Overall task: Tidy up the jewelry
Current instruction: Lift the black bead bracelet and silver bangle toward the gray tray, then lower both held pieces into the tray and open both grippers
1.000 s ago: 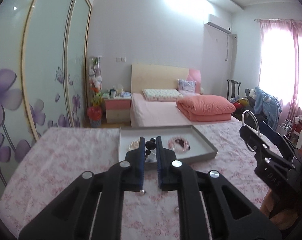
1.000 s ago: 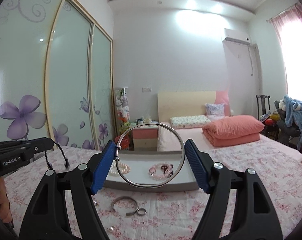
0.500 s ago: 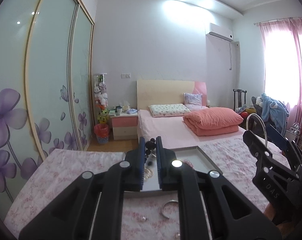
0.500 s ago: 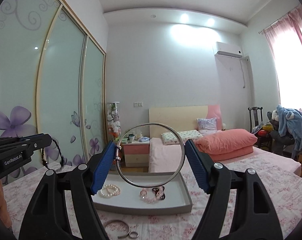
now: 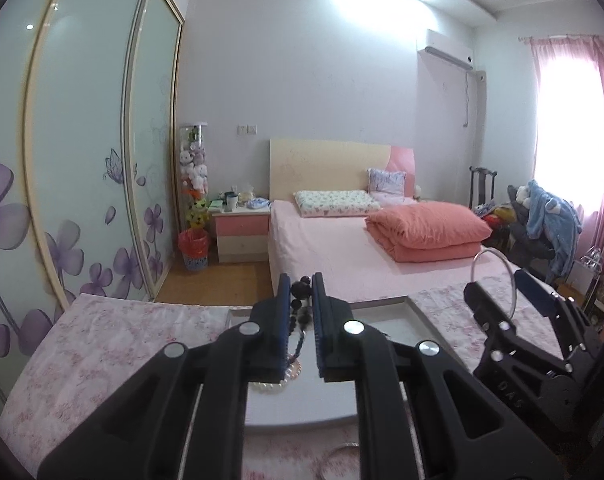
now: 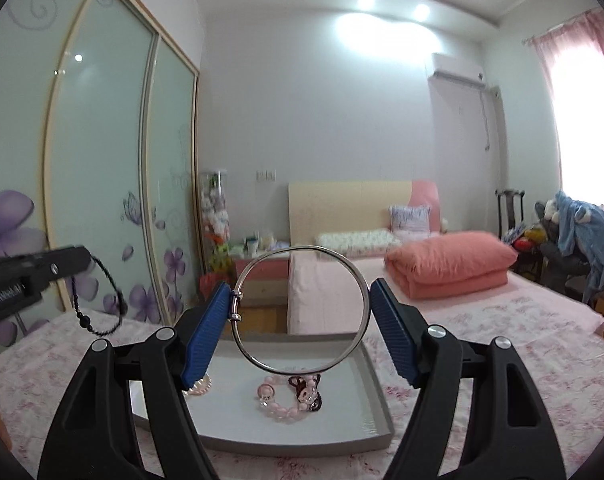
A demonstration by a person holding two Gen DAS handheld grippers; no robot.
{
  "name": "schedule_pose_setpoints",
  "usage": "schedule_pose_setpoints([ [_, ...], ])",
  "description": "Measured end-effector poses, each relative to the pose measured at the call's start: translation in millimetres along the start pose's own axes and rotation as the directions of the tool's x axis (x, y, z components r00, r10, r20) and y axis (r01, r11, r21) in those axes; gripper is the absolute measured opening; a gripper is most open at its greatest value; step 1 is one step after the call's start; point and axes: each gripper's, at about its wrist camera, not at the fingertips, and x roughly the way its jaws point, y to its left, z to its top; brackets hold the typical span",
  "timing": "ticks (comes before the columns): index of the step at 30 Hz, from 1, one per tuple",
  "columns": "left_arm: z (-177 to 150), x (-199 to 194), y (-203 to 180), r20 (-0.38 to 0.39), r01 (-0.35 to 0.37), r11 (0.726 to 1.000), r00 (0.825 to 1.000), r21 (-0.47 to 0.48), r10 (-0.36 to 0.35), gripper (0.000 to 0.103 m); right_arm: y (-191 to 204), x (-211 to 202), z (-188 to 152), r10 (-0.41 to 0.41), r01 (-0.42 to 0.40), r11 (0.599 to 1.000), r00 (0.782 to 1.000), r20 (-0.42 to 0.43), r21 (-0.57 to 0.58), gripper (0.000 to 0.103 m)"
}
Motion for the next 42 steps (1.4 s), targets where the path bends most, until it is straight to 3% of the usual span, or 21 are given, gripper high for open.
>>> schedule_pose_setpoints([
  [6, -11.2, 51.0, 3.2, -0.081, 0.003, 1.0, 0.997, -0.004, -0.003, 0.011, -2.1, 56.0, -23.2, 0.022, -0.019, 1.0, 0.987, -0.162, 0.017, 0.072],
  [11, -31.0, 90.3, 13.9, -0.168, 0.009, 0.999, 0.986, -0.031, -0.014, 0.011, -7.4, 84.0, -40.6, 0.035, -0.021, 0.998, 0.959, -0.281, 0.052, 0.072],
  [19, -49.5, 128.7, 25.5, -0.247, 0.011, 0.998, 0.969, -0.055, -0.024, 0.012, 1.2, 96.9, -48.3, 0.064, -0.05, 0.998, 0.934, -0.351, 0.049, 0.073],
  [20, -50.6, 130.6, 25.8, -0.253, 0.008, 0.998, 0.967, -0.057, -0.023, 0.015, 1.2, 95.5, -48.4, 0.068, -0.052, 0.997, 0.932, -0.355, 0.054, 0.074],
  [21, -50.9, 132.2, 27.3, -0.259, 0.009, 0.998, 0.966, -0.063, -0.025, 0.027, 0.4, 94.9, -47.0, 0.068, -0.052, 0.997, 0.934, -0.351, 0.057, 0.078],
  [23, -49.7, 131.9, 34.0, -0.256, -0.006, 0.996, 0.967, -0.089, -0.017, 0.038, -1.2, 90.4, -44.1, 0.065, -0.048, 0.997, 0.938, -0.34, 0.056, 0.079],
  [34, -41.5, 104.0, 71.3, -0.232, -0.08, 0.991, 0.971, -0.109, 0.053, 0.038, -16.2, 67.7, -28.5, 0.049, -0.027, 0.997, 0.953, -0.3, 0.077, 0.079],
  [42, -68.2, 58.4, 79.6, -0.282, -0.062, 0.996, 0.959, -0.067, 0.041, 0.038, -13.0, 19.7, -41.3, 0.085, -0.076, 0.996, 0.931, -0.354, 0.041, 0.079],
])
